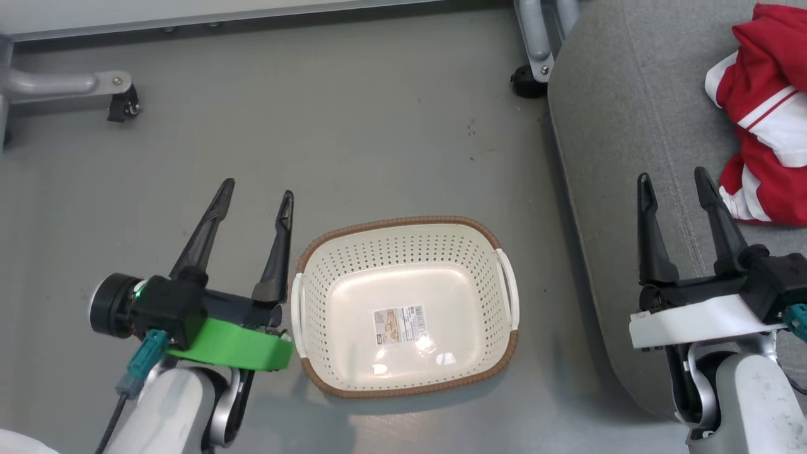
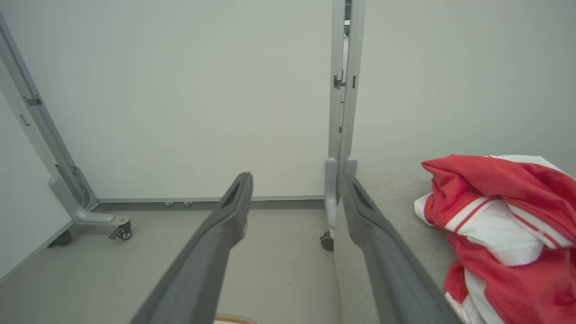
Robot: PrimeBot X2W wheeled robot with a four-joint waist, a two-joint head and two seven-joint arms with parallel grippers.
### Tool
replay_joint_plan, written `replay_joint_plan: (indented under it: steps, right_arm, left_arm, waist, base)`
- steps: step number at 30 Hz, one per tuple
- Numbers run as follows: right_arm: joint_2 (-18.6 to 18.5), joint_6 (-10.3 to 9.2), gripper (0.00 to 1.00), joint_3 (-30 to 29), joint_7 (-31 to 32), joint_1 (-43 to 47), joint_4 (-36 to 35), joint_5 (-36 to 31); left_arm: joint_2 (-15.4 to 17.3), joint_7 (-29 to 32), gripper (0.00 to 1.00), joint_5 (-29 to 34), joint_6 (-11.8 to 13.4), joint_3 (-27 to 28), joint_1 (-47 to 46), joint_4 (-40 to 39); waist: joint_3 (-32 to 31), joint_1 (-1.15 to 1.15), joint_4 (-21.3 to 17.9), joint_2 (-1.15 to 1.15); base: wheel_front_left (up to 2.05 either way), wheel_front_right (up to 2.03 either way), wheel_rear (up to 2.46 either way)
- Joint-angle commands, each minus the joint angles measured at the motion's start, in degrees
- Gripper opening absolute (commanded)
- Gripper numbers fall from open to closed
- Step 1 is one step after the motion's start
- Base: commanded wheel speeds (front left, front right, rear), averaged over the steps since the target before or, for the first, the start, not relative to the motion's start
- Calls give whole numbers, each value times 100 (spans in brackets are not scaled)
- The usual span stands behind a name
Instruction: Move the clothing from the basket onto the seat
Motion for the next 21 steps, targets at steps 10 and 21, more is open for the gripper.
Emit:
replay_joint_plan:
  steps: [10,21]
  right_arm:
    - [-15,-6,100,114,155,563,-148,-26]
    - [-15,-6,100,157,269,988,-98,-48]
  left_arm:
    - [-297,-18,100,204,-14,1136,813,225]
    - [-616,-18,100,572,-278,1624,1560,391]
  waist:
    - [-524,0,387,0]
    - [-958,0,435,0]
  base:
    - [0,0,0]
    - [0,0,0]
